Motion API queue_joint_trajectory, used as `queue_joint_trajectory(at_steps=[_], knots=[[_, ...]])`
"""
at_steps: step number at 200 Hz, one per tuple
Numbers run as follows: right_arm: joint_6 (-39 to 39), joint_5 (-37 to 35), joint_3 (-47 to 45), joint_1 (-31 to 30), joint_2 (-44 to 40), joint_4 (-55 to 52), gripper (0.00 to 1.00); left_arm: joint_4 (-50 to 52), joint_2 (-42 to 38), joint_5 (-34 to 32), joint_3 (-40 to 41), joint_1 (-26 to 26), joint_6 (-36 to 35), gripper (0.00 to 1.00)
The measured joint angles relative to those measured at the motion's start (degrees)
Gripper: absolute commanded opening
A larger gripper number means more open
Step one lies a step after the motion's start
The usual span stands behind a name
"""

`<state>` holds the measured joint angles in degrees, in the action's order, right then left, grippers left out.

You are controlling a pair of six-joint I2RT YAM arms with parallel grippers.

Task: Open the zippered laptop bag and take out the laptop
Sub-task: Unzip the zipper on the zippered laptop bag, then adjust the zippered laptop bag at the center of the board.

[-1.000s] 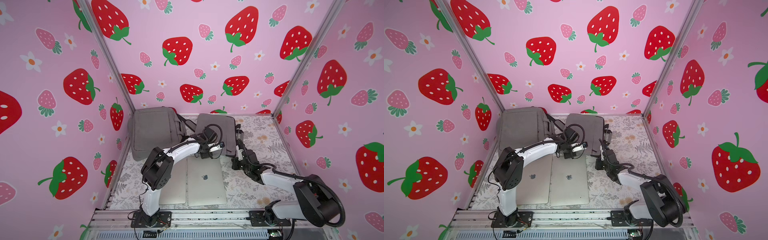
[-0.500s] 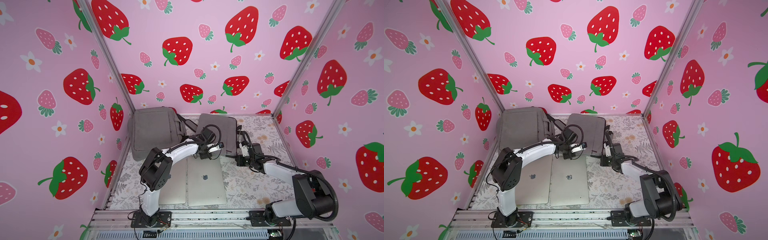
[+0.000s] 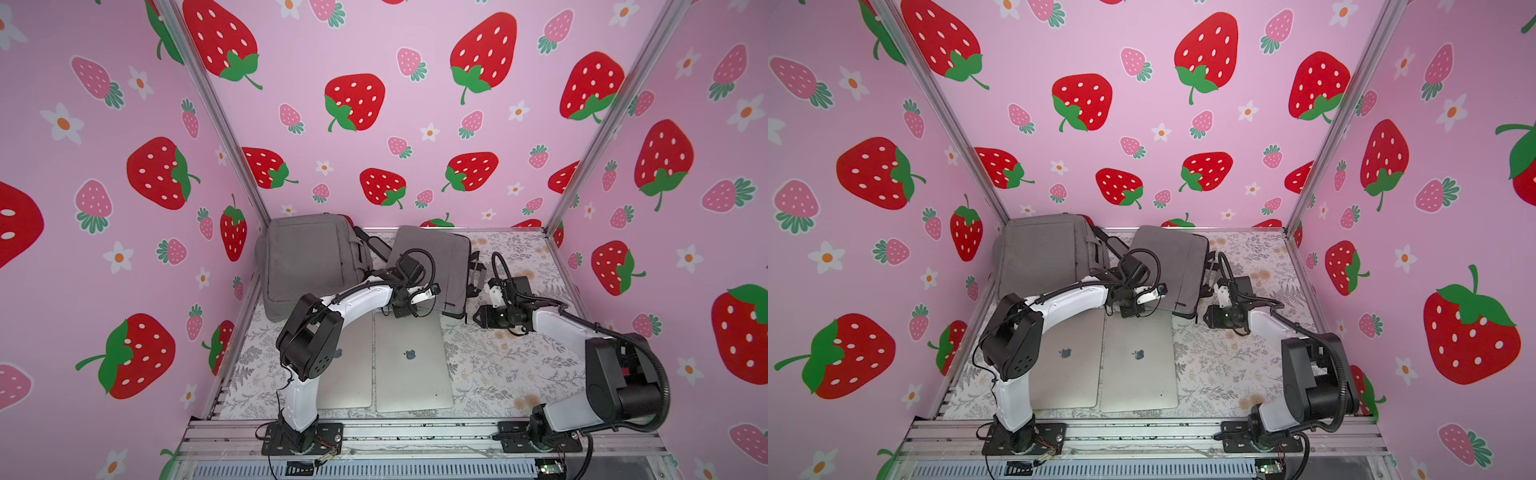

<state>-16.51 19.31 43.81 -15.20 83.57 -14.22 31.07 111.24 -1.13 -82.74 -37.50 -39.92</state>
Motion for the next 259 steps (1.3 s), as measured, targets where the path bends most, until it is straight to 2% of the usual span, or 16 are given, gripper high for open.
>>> queue_joint_trajectory(at_steps=[3, 22, 55, 76, 113, 139, 156, 177, 202, 217, 240, 259], knots=[[-0.24, 0.37, 0.13, 0.0, -0.33, -0.2, 0.55, 0.0, 0.0, 0.0, 0.0, 0.0, 0.09, 0.0], [-2.93, 3.17, 1.73, 0.0, -0.48, 0.15, 0.61, 0.02, 0.0, 0.02, 0.0, 0.0, 0.79, 0.0], [-10.19, 8.46, 3.91, 0.0, 4.66, 5.27, 0.64, 0.24, 0.0, 0.09, 0.0, 0.0, 2.43, 0.0], [-13.9, 10.6, 5.4, -0.02, 9.92, 7.43, 0.63, 0.5, 0.0, 0.28, -0.02, 0.0, 3.74, 0.0], [-20.92, 15.52, 5.79, -0.04, 15.67, 13.27, 0.52, 0.63, 0.0, 0.74, -0.02, 0.0, 5.84, 0.0], [-25.31, 18.23, 5.62, -0.04, 16.55, 18.53, 0.22, 0.94, 0.0, 1.18, -0.02, 0.0, 7.34, 0.0], [-28.33, 19.34, 4.81, 0.09, 16.57, 21.16, 0.08, 1.46, 0.0, 1.31, -0.11, 0.0, 8.59, 0.0], [-29.73, 20.33, 4.35, 0.04, 16.57, 22.97, 0.0, 2.75, 0.0, 1.11, -0.66, 0.0, 10.97, 0.19], [-31.3, 20.61, 3.32, 0.0, 16.55, 25.03, 0.0, 7.17, 0.04, -0.74, -3.56, 0.0, 18.16, 0.28], [-32.11, 20.59, 2.56, -0.02, 16.48, 26.21, 0.0, 11.06, 0.13, -1.99, -7.76, 0.0, 24.35, 0.29], [-33.51, 20.41, 1.25, -0.07, 15.85, 28.06, 0.0, 17.59, 0.02, -0.72, -15.41, 0.72, 37.86, 0.3], [-34.99, 20.24, -0.35, -0.07, 14.62, 29.86, 0.0, 19.76, -1.7, 2.56, -15.1, 2.05, 49.79, 0.32]])
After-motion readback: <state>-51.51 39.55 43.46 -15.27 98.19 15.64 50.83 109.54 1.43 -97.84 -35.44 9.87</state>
